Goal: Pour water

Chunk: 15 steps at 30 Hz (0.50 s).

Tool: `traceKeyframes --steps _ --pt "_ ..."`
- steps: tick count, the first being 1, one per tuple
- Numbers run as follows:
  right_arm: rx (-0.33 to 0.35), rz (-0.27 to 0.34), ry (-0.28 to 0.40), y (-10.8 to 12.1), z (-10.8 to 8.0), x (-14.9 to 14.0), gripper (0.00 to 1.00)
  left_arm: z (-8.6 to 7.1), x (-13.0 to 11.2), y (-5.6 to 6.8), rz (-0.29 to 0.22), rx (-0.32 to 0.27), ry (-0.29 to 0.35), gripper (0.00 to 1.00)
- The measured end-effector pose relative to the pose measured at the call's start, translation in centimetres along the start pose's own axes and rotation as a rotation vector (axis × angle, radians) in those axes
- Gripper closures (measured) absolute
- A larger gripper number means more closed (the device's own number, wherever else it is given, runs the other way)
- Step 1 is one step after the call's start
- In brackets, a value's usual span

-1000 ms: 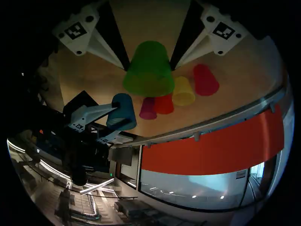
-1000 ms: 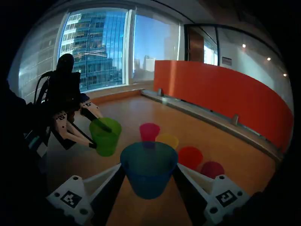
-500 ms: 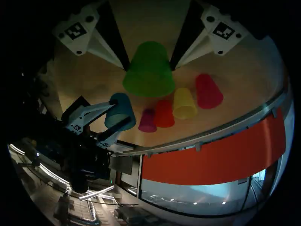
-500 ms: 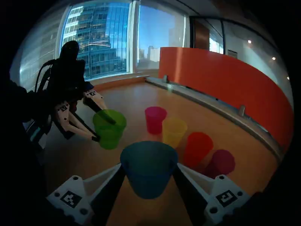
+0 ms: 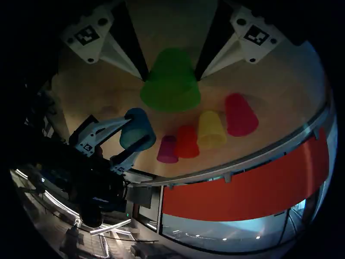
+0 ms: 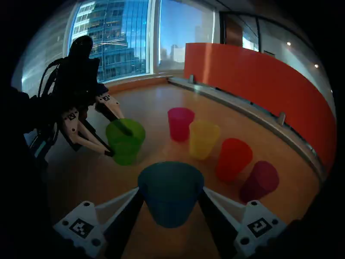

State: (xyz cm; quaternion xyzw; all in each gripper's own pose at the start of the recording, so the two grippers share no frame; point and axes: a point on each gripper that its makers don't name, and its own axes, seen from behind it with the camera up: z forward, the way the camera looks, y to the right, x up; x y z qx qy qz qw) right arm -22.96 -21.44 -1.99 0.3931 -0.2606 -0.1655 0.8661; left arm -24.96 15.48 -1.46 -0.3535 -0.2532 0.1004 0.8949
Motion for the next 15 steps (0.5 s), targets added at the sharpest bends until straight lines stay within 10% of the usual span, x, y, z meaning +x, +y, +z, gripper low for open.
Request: traceKeyframes --steps 15 --pt "0.021 0.006 -0.046 -0.4 1.1 -1.8 0.13 0.6 -2.0 0.2 0.016 -0.005 -0.055 0.22"
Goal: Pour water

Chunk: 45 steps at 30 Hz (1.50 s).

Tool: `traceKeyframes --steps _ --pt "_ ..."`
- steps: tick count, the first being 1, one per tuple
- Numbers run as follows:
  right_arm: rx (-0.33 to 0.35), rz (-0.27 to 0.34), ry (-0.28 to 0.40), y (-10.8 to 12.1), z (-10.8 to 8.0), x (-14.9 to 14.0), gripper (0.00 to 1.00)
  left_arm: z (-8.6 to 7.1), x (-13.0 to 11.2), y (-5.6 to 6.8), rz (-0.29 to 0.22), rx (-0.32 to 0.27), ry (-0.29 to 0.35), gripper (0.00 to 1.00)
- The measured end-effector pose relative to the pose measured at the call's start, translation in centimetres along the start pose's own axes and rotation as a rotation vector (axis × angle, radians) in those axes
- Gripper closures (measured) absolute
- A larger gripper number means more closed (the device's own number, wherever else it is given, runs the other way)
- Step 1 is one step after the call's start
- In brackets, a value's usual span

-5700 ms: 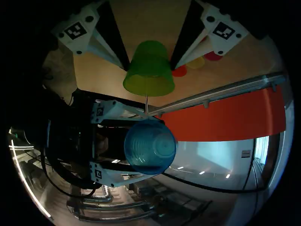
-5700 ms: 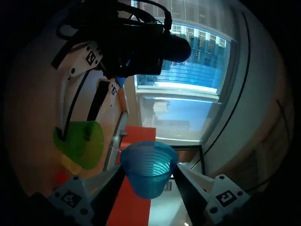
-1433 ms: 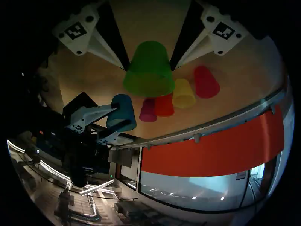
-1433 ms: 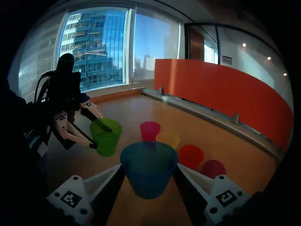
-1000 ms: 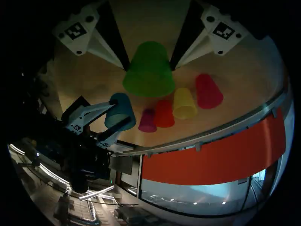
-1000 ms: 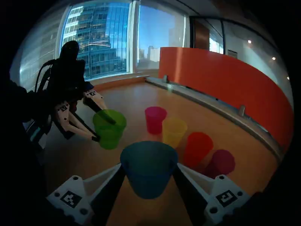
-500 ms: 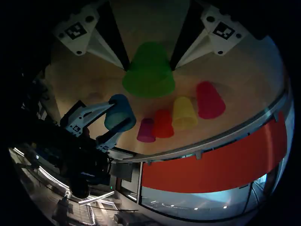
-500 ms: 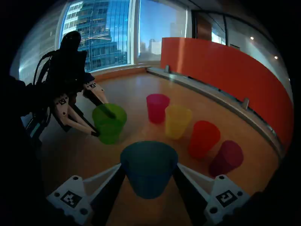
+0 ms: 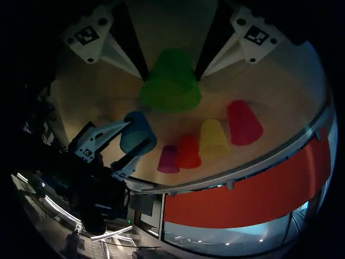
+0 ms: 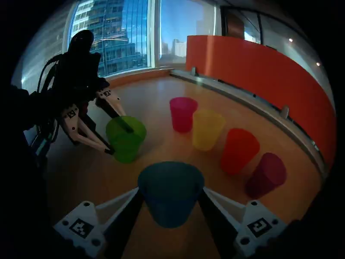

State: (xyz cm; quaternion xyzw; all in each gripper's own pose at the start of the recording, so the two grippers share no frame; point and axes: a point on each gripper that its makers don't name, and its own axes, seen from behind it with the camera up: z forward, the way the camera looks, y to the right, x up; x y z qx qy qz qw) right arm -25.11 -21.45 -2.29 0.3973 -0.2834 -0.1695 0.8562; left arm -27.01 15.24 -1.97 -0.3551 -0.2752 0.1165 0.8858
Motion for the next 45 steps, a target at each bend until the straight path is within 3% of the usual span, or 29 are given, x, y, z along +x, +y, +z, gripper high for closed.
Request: traceKeyframes --steps 20,45 --pt "-0.01 0.002 -0.006 0.1 0.2 -0.8 0.13 -0.2 -0.4 -0.1 -0.001 0.001 -0.012 0.22" --pt "-0.049 -0.004 -0.023 0.2 -1.4 -2.4 0.1 -0.7 -1.4 0.5 0.013 -0.003 -0.056 0.22"
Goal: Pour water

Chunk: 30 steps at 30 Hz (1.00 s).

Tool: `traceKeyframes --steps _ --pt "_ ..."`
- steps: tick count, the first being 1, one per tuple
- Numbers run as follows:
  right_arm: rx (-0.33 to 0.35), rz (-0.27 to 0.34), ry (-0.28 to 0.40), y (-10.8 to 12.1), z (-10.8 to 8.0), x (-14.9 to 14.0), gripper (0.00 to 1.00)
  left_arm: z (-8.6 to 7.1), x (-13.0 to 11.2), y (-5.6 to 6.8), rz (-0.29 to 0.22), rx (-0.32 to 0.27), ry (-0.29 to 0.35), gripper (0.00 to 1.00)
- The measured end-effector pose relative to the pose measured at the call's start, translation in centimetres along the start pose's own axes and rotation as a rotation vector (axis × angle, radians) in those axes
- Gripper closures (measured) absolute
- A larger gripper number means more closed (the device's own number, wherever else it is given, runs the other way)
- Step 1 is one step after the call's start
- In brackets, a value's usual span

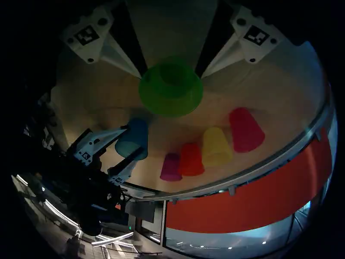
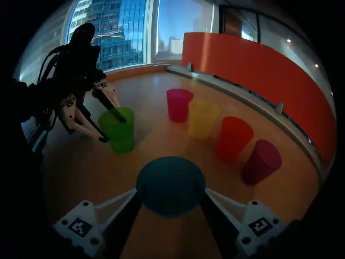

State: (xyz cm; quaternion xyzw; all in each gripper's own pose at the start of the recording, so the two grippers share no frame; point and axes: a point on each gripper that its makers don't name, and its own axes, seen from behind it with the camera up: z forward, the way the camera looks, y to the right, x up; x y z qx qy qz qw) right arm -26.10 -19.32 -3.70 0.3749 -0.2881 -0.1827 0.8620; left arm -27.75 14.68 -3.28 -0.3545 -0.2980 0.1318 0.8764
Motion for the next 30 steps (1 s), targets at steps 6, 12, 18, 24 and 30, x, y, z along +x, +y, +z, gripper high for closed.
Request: traceKeyframes --steps 6,12,18,24,30 --pt "0.0 -0.001 0.0 -0.1 -0.1 -0.1 0.09 0.0 -0.1 -0.1 0.0 0.005 -0.005 0.21" --pt "-0.007 0.0 -0.003 0.1 -0.2 -0.2 0.04 0.0 -0.1 -0.3 -0.002 0.013 -0.007 0.2" --pt "-0.007 -0.004 -0.005 0.0 -0.3 -0.3 0.0 -0.2 0.1 -0.3 -0.002 0.014 -0.002 0.17" --pt "-0.01 -0.005 -0.003 0.0 -0.6 -0.2 0.0 -0.5 0.4 -0.5 -0.005 0.017 0.001 0.09" --pt "-0.016 -0.006 0.001 -0.1 -1.1 -0.2 0.0 -0.9 -0.4 -0.8 -0.007 0.028 -0.018 0.09"
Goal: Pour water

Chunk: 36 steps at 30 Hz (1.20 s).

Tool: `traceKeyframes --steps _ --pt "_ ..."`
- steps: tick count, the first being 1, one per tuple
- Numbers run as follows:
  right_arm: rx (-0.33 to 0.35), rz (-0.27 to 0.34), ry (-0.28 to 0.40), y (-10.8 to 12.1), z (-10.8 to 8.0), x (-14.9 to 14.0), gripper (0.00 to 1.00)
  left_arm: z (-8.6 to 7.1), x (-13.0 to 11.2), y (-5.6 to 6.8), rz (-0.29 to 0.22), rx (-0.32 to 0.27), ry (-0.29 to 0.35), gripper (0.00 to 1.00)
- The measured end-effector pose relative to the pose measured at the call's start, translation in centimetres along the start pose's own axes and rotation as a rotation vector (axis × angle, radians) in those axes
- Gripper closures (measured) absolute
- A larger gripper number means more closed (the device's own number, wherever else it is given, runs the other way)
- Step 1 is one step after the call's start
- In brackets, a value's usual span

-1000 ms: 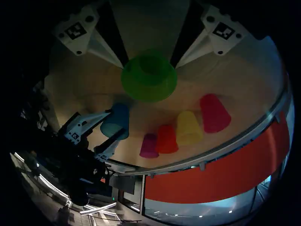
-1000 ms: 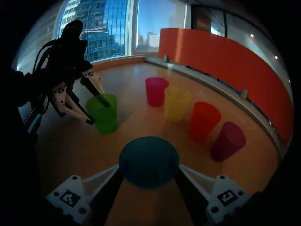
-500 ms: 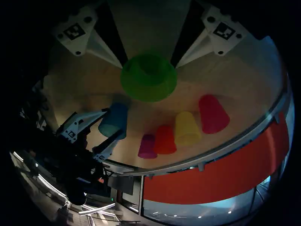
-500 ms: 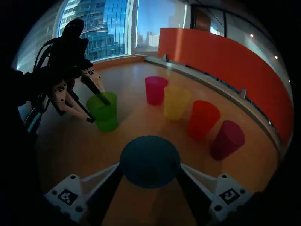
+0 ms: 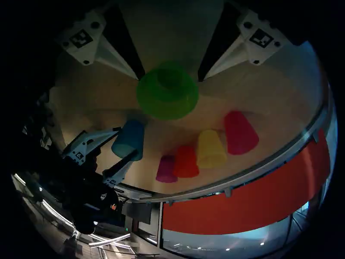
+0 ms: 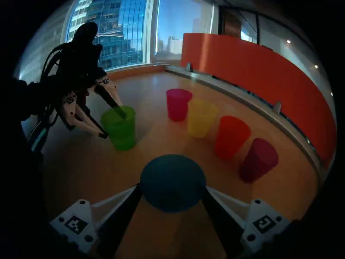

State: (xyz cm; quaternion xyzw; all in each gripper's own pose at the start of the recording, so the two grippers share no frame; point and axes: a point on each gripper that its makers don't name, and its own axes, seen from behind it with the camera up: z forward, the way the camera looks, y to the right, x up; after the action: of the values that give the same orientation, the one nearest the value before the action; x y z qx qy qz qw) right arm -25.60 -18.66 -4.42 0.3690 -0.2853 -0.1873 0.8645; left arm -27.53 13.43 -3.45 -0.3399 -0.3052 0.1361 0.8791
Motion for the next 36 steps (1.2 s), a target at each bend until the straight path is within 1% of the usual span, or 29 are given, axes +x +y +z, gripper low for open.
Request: traceKeyframes --steps 3,8,17,27,36 --pt "-0.004 0.0 0.001 -0.1 -0.4 -0.1 0.0 -0.4 -0.3 0.0 0.001 0.005 -0.001 0.09" --pt "-0.018 0.003 0.004 -0.1 -1.3 -0.5 0.0 -1.3 -0.5 -0.4 -0.008 0.024 0.007 0.09" --pt "-0.057 0.024 0.026 0.2 -3.7 -1.3 0.0 -3.3 -0.6 -1.1 -0.042 0.068 0.038 0.09" --pt "-0.104 0.058 0.087 0.3 -6.3 -1.0 0.0 -5.3 -0.3 -1.7 -0.085 0.119 0.093 0.09" --pt "-0.157 0.1 0.154 1.0 -7.6 0.1 0.0 -6.4 0.7 -2.6 -0.121 0.187 0.155 0.09"
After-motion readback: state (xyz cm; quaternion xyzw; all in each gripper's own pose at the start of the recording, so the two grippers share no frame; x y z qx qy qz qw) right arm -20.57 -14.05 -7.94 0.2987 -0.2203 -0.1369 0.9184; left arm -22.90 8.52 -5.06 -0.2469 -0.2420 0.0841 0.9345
